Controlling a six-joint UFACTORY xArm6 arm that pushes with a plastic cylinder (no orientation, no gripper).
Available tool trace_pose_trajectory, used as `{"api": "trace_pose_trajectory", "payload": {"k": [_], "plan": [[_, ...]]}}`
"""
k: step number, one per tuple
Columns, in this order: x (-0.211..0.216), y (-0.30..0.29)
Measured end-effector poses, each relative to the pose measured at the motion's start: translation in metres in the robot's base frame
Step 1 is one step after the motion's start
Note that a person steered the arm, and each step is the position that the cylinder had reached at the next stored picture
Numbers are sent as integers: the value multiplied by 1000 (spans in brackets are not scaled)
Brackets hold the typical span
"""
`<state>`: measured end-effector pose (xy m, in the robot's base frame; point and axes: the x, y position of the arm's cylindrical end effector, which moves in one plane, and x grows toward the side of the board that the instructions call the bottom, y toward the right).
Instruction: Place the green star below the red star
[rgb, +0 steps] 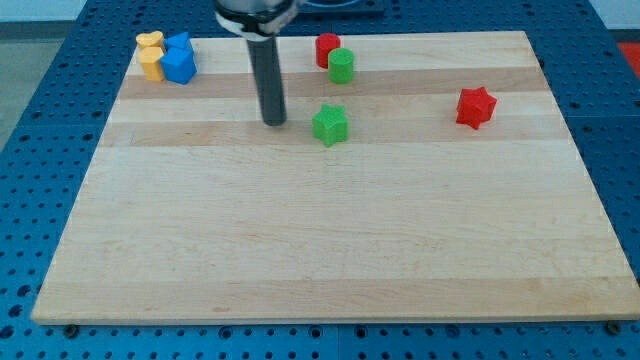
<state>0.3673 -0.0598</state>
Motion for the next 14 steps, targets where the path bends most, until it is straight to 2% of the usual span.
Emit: {"api": "trace_pose_trajectory", "payload": {"k": [1, 2, 5, 6, 7, 8, 9, 10, 12, 13, 14], "plan": [[3, 95], [13, 138], [22, 36], [55, 40], [55, 107], [52, 150], [46, 119], [27, 130], [30, 221], [30, 204], [7, 147]]}}
